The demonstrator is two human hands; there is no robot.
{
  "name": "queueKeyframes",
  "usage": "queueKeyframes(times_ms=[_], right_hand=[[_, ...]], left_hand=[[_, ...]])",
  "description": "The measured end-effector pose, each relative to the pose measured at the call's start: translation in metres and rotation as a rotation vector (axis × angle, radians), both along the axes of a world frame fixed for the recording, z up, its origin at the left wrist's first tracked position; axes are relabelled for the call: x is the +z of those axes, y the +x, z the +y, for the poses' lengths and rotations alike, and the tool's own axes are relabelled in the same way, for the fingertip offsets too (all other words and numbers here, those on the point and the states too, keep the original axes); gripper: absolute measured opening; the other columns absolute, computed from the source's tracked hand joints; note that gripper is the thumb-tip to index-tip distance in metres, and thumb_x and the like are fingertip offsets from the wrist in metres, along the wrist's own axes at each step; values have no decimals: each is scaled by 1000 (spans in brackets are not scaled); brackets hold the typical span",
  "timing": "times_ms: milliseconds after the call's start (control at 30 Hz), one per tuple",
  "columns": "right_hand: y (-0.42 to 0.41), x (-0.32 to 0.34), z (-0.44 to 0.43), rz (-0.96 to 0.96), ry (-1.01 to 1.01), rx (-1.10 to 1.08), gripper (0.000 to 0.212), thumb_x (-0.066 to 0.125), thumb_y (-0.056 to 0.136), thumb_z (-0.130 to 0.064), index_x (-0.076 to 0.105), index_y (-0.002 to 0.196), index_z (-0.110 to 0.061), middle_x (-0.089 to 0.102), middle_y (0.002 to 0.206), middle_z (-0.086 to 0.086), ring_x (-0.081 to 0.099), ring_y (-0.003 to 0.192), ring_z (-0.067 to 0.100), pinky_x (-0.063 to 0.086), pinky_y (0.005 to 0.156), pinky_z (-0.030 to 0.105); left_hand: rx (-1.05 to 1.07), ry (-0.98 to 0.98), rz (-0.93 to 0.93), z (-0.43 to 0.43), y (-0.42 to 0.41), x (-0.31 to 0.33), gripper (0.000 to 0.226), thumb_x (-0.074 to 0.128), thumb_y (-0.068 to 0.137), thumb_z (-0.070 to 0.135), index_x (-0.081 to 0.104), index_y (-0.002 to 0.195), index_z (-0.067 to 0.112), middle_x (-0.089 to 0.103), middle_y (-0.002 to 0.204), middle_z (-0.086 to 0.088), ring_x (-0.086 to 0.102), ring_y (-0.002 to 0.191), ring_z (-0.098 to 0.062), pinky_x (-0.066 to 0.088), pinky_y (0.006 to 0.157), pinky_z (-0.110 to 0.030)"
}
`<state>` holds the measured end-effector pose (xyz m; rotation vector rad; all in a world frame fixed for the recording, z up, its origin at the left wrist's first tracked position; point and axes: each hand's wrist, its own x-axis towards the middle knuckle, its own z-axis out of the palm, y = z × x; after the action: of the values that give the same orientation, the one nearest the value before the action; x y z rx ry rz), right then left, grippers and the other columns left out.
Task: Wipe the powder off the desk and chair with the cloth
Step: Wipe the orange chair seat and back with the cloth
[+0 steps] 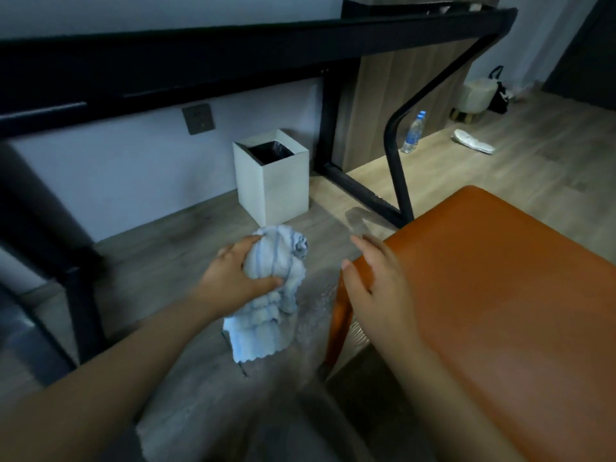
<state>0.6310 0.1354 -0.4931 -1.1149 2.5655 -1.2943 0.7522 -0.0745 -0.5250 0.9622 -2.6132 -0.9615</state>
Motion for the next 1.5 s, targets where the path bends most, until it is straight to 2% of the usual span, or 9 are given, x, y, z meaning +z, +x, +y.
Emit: queueKeyframes(times_ms=[100,233,333,433,533,800,1100,1300,1500], right_hand=[[24,2,-11,-97,-72,63,48,52,95,-40,42,142,-32,40,145,-16,31,127,-10,24,92,-3],[51,-2,-23,-595,-220,95,65,61,79,-59,36,139,-49,42,133,-28,47,115,-13,46,82,11],[70,-14,-24,-767,-324,78,79,66,69,-60,32,140,-53,47,124,-27,57,97,-18,51,66,9],[91,-23,-21,-782,-353,80,77,68,73,-61,24,136,-65,43,135,-23,54,116,0,56,86,27],[109,-28,-12,-822,-442,25,78,72,71,-63,25,133,-68,39,144,-23,51,125,8,50,100,42],[144,-21,16,-687,-531,-123,88,71,68,-55,25,143,-52,46,141,-17,57,120,7,53,95,38],[156,-19,71,-557,-555,-300,52,75,74,-30,55,122,-30,70,111,-7,69,101,14,58,75,28],[151,-27,106,-443,-496,-402,50,77,77,-27,56,122,-25,68,112,-2,67,101,15,59,78,31],[144,-23,155,-260,-411,-440,45,75,80,-28,55,120,-28,66,108,-11,66,97,8,57,74,23]], left_hand=[[-2,22,31,3,13,17,93,79,64,53,33,143,38,44,136,3,47,118,-14,39,98,-28],[-96,53,108,16,34,20,96,81,58,56,33,140,46,41,130,16,43,113,-3,33,90,-18],[-250,155,155,24,49,12,105,81,49,65,32,141,47,39,137,21,42,122,2,36,100,-20],[-357,282,181,33,65,6,112,80,45,67,28,143,48,36,142,24,39,129,2,37,108,-27],[-436,433,260,41,76,7,108,84,47,60,33,141,48,44,135,32,44,123,10,41,96,-9],[-625,607,275,66,86,11,100,88,51,50,38,138,46,53,126,30,54,115,6,51,87,-16],[-807,708,264,114,85,8,98,87,55,52,35,138,52,51,132,28,53,120,3,52,93,-30],[-677,703,194,119,94,-5,102,81,50,65,34,139,50,44,137,31,45,125,5,49,95,-23],[-656,437,174,144,89,1,47,68,75,47,58,119,37,59,118,23,57,109,4,51,96,-30]])
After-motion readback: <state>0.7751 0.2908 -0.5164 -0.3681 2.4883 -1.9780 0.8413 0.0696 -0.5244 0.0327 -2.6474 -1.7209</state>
